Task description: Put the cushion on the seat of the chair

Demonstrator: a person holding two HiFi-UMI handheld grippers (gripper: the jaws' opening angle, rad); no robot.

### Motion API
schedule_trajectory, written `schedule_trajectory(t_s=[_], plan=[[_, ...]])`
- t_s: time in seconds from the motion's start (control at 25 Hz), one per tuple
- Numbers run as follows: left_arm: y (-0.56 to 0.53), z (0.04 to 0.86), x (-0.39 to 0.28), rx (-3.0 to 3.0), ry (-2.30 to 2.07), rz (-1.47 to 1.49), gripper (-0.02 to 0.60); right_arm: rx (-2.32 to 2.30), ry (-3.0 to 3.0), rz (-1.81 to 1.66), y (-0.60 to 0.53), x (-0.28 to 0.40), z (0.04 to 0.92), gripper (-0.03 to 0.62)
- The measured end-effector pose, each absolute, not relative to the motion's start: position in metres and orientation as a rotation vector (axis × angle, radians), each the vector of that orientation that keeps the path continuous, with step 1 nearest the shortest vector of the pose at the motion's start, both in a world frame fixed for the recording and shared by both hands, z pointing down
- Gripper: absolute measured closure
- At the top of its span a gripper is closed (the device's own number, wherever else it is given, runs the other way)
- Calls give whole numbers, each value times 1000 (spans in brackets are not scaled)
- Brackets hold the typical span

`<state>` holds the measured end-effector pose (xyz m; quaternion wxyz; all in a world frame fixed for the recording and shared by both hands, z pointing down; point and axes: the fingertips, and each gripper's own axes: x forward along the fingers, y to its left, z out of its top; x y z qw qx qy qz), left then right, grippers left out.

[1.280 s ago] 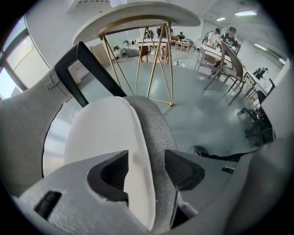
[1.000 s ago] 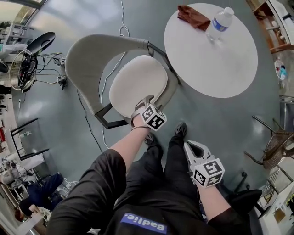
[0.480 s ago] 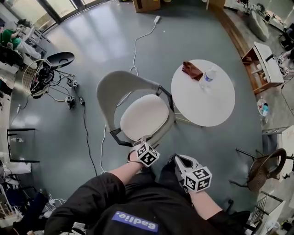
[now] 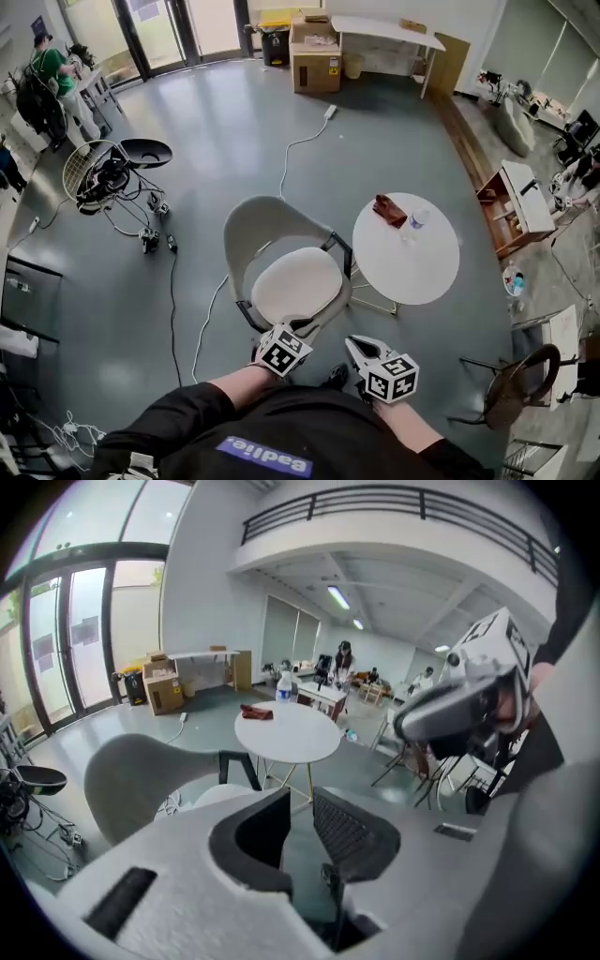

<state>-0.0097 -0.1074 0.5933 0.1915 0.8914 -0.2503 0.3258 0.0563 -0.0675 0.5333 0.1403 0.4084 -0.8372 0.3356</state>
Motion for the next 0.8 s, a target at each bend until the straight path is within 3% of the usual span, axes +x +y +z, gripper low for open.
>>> schedule_trajectory(t_s=[0.12,0.36,0.8], plan=[[-109,529,-13,2578,-708,745,532,1153,-2439,933,-67,42,522,563],[-89,434,-13,2701,-665,457,565,1060,-2487,815,-67,11,509,563],[-66,417,-34,2714,-685,286,565,1006,-2594,628,-64,-14,474,563]])
